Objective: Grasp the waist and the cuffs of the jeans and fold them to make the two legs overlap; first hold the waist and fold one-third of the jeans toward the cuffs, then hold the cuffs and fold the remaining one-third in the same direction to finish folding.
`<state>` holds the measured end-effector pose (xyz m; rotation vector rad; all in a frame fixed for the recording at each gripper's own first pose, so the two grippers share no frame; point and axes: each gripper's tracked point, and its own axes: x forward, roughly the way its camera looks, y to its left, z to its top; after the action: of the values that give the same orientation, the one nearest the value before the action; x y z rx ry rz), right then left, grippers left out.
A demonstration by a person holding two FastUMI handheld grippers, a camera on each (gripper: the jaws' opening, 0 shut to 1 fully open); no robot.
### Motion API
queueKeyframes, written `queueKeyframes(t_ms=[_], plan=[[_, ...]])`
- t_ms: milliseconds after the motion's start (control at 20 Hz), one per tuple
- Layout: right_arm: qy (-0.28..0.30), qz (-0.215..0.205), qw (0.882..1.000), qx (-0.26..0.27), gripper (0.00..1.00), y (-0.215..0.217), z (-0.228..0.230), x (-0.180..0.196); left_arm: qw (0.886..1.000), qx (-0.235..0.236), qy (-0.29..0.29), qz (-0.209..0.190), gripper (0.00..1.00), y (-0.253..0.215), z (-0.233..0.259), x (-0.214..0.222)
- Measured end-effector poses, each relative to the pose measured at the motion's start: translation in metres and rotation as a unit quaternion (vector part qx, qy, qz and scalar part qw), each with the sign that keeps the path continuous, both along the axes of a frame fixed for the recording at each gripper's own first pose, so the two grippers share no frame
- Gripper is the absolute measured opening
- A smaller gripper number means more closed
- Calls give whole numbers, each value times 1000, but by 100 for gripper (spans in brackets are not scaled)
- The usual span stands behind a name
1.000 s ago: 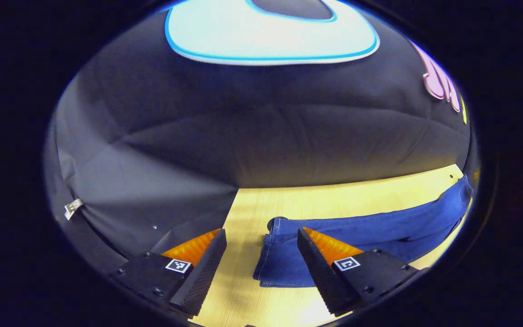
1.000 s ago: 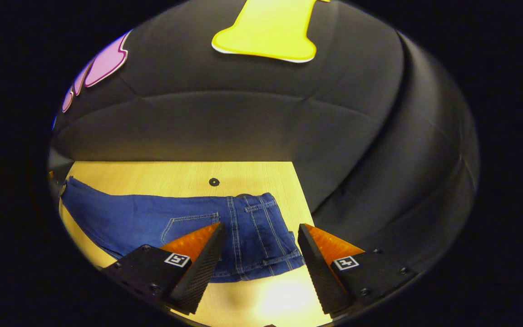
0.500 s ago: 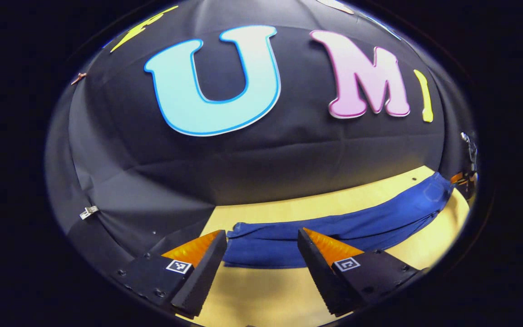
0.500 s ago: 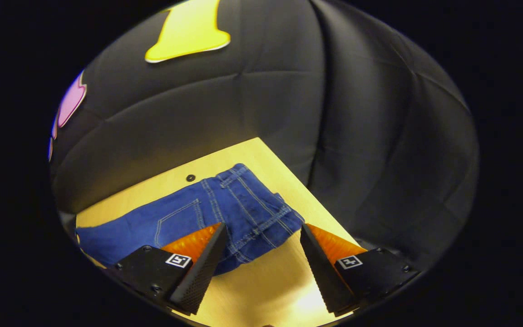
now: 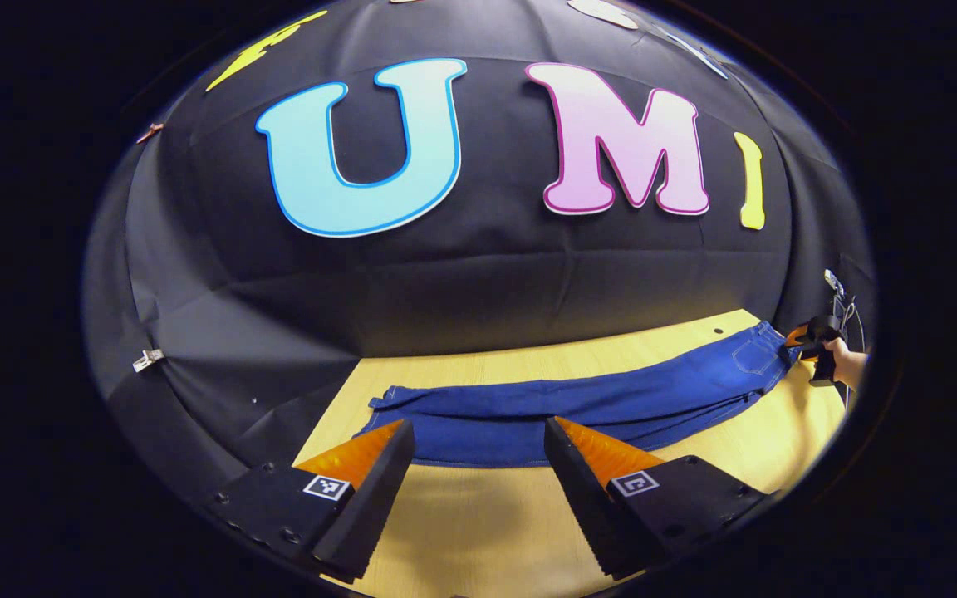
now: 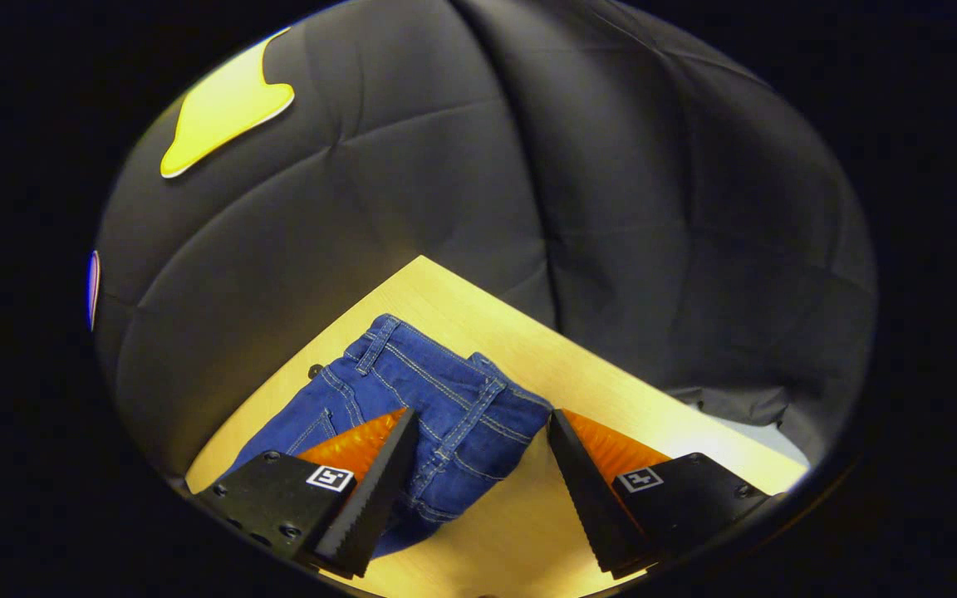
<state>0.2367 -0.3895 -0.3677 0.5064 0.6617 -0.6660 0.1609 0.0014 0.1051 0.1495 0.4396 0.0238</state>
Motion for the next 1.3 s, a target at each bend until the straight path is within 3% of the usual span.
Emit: queueKeyframes(t_ms=[150,200,250,400,600,700,1000,1200,1300], plan=[[-3,-7,1000,-20,99,-5,-3,4,1000,-11,10,2,98,-3,-12,-2],[0,-8,1000,-24,86,-6,1,1,1000,-12,13,2,98,-4,-15,-3],[2,-12,999,-39,86,-13,5,-1,1000,-11,15,2,98,-5,-19,-3],[-2,-3,999,-38,51,-12,13,-10,1000,-10,25,-3,98,-10,-27,-3],[-14,18,997,-78,14,-12,15,-2,999,-18,38,-2,98,-13,-42,-5],[-19,33,995,-92,7,-10,15,0,998,-33,47,0,98,-19,-52,-5],[-67,74,985,-140,6,4,68,13,998,-36,55,-9,98,-28,-66,2],[-122,137,965,-186,6,45,127,32,998,-31,55,-9,98,-26,-65,-3],[-151,177,950,-210,6,67,156,14,998,-26,54,-7,98,-21,-66,-7]])
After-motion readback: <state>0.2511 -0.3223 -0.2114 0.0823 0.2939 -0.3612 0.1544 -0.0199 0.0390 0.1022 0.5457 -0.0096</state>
